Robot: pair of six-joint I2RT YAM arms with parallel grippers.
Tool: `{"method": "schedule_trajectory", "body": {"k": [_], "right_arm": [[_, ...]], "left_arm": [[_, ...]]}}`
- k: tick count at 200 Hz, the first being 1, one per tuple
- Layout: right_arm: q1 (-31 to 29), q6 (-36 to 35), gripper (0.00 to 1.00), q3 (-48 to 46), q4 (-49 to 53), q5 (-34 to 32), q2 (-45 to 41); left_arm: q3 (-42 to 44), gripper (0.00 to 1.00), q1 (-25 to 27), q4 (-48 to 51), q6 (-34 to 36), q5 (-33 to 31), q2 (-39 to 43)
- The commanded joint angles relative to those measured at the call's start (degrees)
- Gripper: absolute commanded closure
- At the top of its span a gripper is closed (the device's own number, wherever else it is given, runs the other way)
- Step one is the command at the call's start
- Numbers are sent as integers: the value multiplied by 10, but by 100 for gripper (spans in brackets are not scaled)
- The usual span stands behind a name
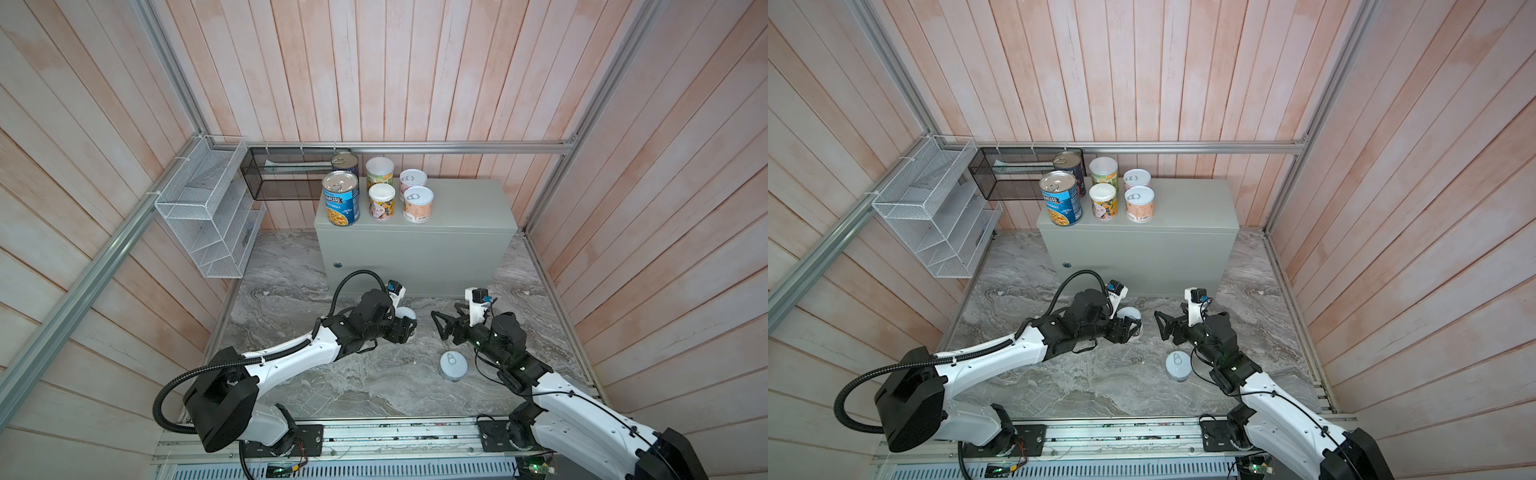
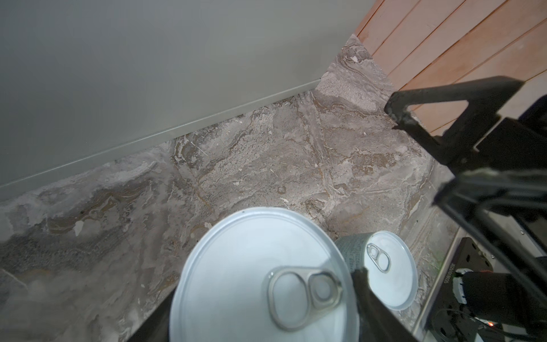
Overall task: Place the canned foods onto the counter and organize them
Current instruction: 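Bring the teal can to the right gripper and close the right gripper on it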
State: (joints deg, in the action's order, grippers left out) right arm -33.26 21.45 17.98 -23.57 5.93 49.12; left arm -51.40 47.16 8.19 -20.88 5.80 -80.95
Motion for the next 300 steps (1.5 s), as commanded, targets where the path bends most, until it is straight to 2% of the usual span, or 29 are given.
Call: {"method": "schedule_trajectory", "body": {"k": [1, 41, 98, 130, 188, 300], "right_arm": [[-13, -19, 4, -20, -58, 14, 2], [-32, -35, 3, -36, -95, 45, 9], [-79, -82, 4, -22, -114, 57, 32], [-94, -101, 4, -13, -125, 65, 46], [-97, -97, 4, -10, -141, 68, 59], [-97, -98, 5, 0, -162, 59, 69]], "left_arm": [[-40, 52, -16, 4, -8, 20, 31], [-72, 52, -29, 41, -3, 28, 37], [-89, 52, -29, 44, 8, 65, 33], [-91, 52, -28, 25, 3, 124, 29], [-70, 52, -28, -16, 11, 172, 42], [-52, 52, -5, -49, 0, 197, 43]]}}
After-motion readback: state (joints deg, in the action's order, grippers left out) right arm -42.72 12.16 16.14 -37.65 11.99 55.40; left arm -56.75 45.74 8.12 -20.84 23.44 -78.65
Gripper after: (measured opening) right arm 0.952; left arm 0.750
